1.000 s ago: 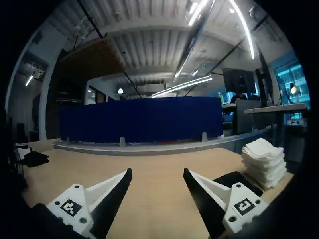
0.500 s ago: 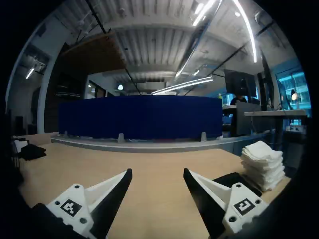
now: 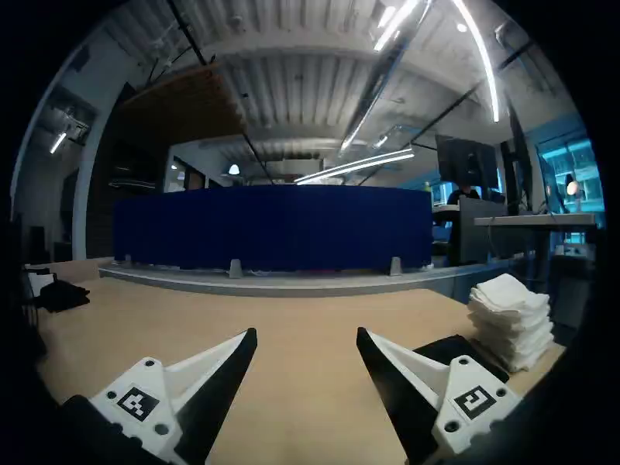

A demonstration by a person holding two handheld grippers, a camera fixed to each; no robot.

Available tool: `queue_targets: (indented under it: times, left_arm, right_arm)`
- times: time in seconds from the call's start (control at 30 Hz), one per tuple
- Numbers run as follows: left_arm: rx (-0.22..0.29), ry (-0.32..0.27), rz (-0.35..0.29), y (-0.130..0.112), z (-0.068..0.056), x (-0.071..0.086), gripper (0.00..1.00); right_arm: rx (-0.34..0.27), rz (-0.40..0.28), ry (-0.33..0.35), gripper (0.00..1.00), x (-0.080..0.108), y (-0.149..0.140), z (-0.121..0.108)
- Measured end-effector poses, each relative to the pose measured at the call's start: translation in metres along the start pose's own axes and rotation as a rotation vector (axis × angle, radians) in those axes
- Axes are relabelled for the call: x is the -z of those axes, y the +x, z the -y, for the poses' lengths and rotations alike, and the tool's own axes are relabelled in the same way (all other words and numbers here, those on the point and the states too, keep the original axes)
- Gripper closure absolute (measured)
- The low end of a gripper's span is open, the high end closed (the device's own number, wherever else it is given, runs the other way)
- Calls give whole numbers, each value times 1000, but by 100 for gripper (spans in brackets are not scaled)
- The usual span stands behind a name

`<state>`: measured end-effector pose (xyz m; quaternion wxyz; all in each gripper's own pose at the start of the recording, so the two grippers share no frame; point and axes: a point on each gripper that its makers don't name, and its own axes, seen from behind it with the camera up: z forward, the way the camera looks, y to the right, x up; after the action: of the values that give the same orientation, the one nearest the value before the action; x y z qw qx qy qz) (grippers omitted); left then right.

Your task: Fold towel

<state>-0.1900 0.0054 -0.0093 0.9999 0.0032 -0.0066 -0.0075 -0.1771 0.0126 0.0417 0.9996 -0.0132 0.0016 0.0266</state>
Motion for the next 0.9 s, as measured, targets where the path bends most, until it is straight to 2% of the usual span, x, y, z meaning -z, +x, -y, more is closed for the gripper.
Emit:
queue_targets:
  times: [0.9]
  left_arm:
    - [0, 0, 0, 1, 1, 1, 1]
  right_arm:
    - [0, 0, 1, 1, 5, -1, -1]
